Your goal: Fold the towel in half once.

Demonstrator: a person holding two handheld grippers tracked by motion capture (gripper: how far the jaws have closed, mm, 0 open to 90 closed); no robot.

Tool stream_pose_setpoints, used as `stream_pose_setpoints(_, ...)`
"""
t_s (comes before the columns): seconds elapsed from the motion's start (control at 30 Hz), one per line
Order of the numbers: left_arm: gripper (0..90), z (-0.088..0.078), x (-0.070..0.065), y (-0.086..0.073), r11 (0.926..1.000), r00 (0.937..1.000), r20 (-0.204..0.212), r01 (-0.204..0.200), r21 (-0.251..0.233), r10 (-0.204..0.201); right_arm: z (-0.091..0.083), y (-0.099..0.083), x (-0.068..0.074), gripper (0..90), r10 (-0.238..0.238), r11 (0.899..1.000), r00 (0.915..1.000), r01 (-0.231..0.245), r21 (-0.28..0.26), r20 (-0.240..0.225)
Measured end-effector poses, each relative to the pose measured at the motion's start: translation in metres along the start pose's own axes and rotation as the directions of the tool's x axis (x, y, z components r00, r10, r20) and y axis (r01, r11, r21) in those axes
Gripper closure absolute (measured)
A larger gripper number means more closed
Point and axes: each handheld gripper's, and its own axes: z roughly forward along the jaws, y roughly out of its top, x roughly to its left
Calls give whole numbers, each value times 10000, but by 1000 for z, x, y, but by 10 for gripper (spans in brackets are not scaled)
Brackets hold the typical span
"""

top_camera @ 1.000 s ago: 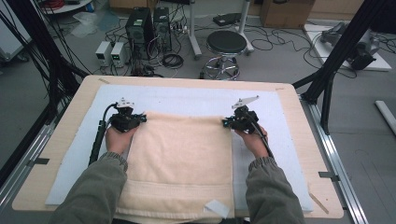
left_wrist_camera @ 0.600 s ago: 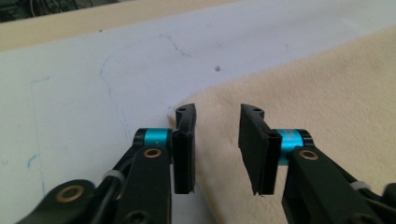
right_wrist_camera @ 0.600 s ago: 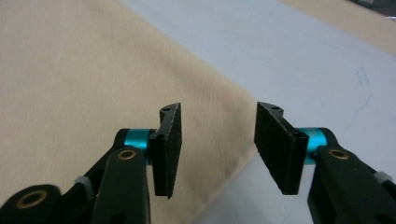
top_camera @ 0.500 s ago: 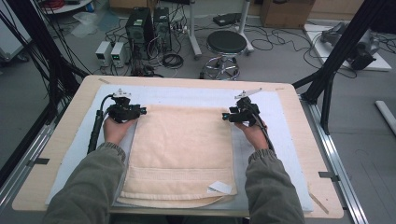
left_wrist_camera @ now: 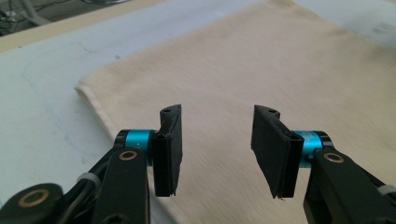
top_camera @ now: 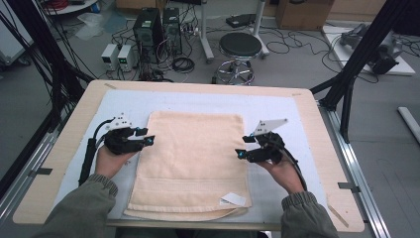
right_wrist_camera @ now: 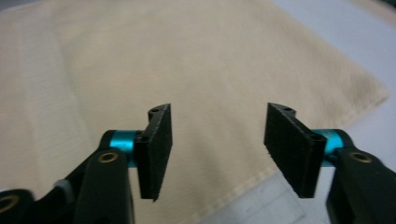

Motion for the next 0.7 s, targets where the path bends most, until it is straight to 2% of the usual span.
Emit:
stream_pose_setpoints(0.03,515,-5,-5,-3,9999,10000,54,-55,-133,56,-4,-3,7,438,-239,9996,9997,239,-123,-2)
stream_pose_setpoints(0.1,512,-13,-14,-8,9994,9994,144,-317,-103,318,-8,-9,19,440,-269,9996,9991,269,-13,-339)
stream_pose_setpoints(0.2,504,-23,-27,-19,9978,9971,379,-658,-46,660,-11,-24,37,465,-578,9983,9955,580,1,-757)
stream_pose_setpoints(0.33,492,-32,-42,-33,9945,9928,675,-1010,274,989,-15,-46,57,488,-835,9964,9846,844,-5,-1536)
stream_pose_setpoints(0.4,487,-36,-46,-36,9951,9921,837,-958,259,933,-20,-55,65,508,-919,9957,9785,928,-35,-1846)
stream_pose_setpoints(0.5,487,-40,-55,-40,9930,9874,1120,-1156,247,1122,-25,-66,74,553,-1062,9937,9704,1117,132,-2167)
stream_pose_setpoints(0.53,487,-40,-59,-42,9917,9850,1233,-1253,303,1207,-25,-69,75,570,-1092,9931,9676,1160,164,-2275)
stream_pose_setpoints(0.63,502,-37,-68,-50,9849,9738,1744,-1598,669,1462,-23,-73,75,629,-904,9940,9662,1027,387,-2414)
stream_pose_setpoints(0.7,531,-34,-71,-55,9772,9622,2200,-1864,1013,1607,-17,-74,76,672,-892,9928,9648,1061,557,-2473)
